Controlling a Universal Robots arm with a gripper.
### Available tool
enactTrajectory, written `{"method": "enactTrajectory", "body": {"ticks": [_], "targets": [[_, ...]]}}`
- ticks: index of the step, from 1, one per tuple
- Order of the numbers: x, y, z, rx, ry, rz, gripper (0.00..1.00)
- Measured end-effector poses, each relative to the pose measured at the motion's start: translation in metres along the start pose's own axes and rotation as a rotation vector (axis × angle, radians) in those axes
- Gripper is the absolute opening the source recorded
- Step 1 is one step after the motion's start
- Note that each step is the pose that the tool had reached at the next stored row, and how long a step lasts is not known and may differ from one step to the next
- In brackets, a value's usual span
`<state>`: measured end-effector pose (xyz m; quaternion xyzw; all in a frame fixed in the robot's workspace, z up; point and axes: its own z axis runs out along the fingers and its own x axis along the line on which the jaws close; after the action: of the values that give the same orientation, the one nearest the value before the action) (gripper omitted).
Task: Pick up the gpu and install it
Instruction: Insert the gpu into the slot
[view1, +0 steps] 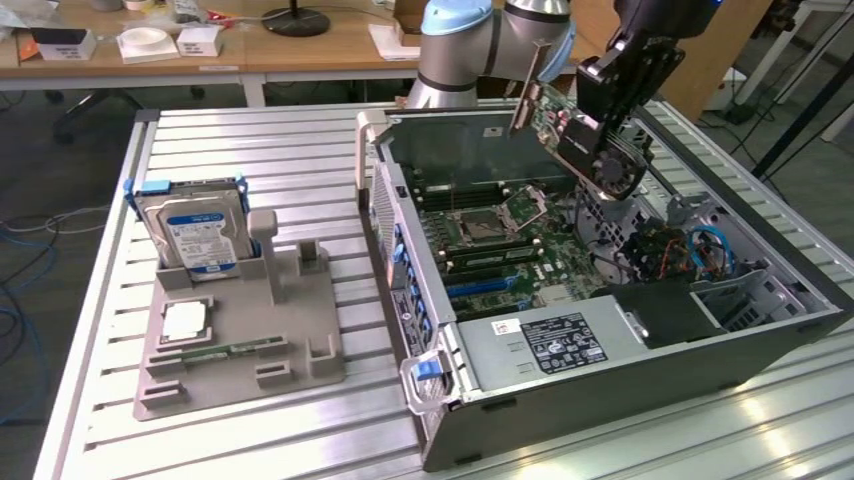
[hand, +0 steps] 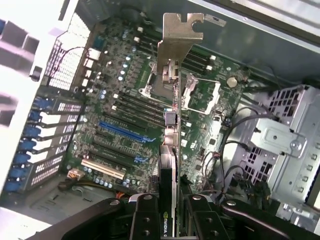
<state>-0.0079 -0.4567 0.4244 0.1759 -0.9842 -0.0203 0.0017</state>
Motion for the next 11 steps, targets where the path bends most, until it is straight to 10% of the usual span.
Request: {"method": "enactTrajectory", "body": {"ticks": [11], "targets": [[0.0000, 0.0000, 0.0000, -0.0006, 0.0065, -0.159, 0.26]]}}
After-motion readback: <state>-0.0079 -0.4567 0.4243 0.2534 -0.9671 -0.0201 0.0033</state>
